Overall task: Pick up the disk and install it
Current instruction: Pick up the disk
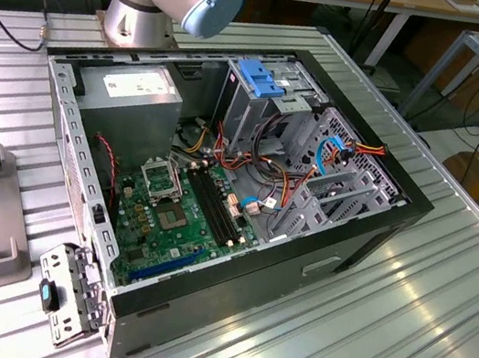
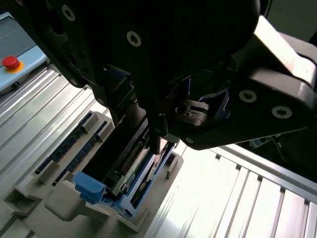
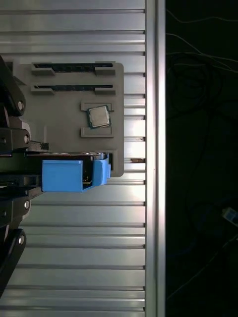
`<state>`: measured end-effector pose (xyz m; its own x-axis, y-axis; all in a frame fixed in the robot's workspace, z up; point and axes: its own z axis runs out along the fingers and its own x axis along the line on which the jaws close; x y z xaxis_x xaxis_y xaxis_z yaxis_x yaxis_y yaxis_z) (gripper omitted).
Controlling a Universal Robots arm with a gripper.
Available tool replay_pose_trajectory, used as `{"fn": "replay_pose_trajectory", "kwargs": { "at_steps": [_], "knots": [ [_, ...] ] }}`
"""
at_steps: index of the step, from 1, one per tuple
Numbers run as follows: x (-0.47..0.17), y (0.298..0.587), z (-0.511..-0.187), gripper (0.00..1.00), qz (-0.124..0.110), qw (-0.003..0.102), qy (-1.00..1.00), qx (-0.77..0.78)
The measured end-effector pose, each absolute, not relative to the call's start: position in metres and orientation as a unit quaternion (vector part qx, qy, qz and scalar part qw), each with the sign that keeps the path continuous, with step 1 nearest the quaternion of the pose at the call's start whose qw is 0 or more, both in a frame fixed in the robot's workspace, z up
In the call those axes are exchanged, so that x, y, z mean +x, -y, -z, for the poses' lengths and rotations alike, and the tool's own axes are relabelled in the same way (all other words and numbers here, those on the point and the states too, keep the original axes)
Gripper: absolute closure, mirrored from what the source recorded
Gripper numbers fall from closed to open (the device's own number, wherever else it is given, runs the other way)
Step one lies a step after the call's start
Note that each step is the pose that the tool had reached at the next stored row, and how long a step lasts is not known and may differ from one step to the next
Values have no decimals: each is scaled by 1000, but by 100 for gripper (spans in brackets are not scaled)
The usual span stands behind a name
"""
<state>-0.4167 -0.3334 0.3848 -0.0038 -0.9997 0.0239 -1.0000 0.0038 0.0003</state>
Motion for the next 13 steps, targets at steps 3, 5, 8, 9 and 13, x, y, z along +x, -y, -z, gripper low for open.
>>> {"fn": "replay_pose_trajectory", "kwargs": {
  "at_steps": [3,5,8,9,13],
  "knots": [
    [-417,333,-386,65,-8,8,708,706],
    [-417,333,-386,65,-8,9,708,706],
    [-417,333,-387,65,-8,9,708,706],
    [-417,333,-387,65,-8,9,708,706],
    [-417,333,-388,65,-8,9,708,706]
  ]
}}
